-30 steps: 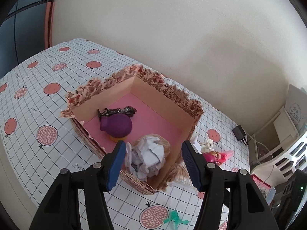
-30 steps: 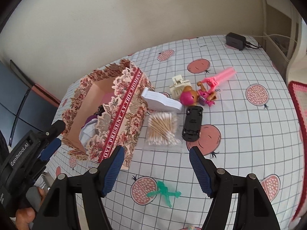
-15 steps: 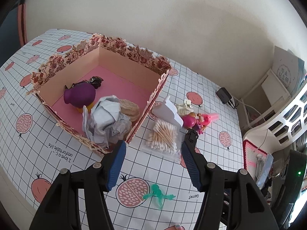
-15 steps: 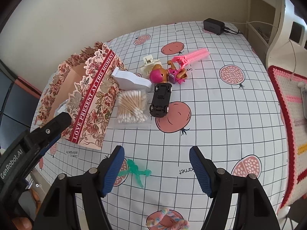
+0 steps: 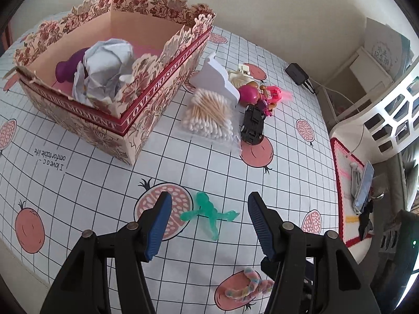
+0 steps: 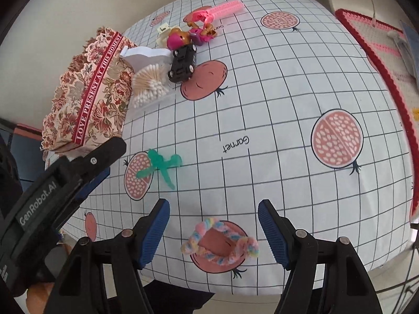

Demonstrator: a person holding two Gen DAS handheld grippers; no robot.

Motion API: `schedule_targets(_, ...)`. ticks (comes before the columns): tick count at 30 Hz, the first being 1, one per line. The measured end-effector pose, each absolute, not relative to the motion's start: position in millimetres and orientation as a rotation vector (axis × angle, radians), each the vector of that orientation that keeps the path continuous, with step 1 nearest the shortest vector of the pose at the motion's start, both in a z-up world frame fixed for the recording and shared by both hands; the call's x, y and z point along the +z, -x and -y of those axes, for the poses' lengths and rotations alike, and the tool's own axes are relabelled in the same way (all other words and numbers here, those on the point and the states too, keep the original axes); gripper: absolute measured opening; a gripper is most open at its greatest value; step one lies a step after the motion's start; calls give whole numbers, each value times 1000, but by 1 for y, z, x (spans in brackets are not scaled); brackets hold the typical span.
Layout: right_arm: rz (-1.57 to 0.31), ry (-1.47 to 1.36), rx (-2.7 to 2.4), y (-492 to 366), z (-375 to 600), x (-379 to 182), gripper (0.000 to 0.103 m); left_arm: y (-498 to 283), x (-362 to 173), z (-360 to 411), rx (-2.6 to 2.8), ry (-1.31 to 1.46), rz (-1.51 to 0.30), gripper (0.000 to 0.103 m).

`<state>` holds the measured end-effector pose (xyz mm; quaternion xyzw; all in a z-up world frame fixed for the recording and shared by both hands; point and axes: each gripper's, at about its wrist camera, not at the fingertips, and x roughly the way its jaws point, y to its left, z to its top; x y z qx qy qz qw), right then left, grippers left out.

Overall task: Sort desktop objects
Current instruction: 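Move the left tool over the green toy figure while the right tool approaches the rainbow fuzzy ring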

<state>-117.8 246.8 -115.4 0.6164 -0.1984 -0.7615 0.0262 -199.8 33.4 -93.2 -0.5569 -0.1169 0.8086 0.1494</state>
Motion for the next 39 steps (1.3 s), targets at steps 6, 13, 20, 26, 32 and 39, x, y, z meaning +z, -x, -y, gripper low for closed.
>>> schedule_targets(6, 611, -1939, -2327, 100, -238, -124, 75, 202, -114, -21, 2270, 1689, 418, 62)
schedule_targets(13, 550, -1976, -2315, 98, -230, -130, 88, 201, -113, -20, 2269, 1684, 425, 62)
schedule_targets(20, 430, -2049, -2288, 97, -215, -143, 90, 204, -116, -20, 2257, 1710, 438, 62)
schedule_targets(26, 359, -2058, -2289, 96, -204, -148, 96, 204, -119, -22, 2256, 1723, 426, 62)
schedule_targets(32, 209, -2056, -2319, 90, -188, -148, 96, 206, -123, -20, 2266, 1768, 419, 62)
schedule_targets(39, -8, -2063, -2377, 81, -168, -151, 92, 208, -126, -13, 2284, 1802, 425, 62)
